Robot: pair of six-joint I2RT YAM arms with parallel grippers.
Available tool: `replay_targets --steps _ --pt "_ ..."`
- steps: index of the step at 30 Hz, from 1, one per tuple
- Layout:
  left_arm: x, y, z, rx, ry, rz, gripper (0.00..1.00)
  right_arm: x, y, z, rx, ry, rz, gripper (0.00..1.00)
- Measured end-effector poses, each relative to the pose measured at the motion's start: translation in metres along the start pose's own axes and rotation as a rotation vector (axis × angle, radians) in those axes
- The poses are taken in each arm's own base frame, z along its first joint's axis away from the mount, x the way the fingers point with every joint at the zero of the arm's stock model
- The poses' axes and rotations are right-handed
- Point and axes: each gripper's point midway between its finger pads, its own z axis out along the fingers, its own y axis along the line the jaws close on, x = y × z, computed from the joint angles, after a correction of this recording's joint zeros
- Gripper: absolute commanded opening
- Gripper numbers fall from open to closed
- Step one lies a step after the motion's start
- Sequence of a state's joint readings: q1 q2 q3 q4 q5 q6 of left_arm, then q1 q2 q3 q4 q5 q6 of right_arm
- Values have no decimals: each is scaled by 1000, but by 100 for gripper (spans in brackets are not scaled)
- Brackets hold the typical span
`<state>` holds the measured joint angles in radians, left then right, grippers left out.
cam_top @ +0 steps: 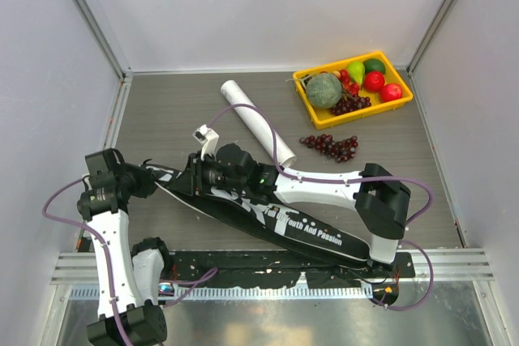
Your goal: Pack up the badminton gear
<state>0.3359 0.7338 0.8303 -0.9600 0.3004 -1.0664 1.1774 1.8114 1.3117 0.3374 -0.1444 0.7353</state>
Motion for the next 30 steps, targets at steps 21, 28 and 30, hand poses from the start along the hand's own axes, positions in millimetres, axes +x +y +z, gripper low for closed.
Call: replay_targets --steps 21,28,30 --pt "1 2 1 9 -5 -20 0 7 -6 7 -3 14 7 19" --pt "1 0 1 19 -5 -22 0 5 -5 8 -10 7 5 5" --pt "1 0 1 20 -6 -24 0 5 -6 8 -10 -2 3 5"
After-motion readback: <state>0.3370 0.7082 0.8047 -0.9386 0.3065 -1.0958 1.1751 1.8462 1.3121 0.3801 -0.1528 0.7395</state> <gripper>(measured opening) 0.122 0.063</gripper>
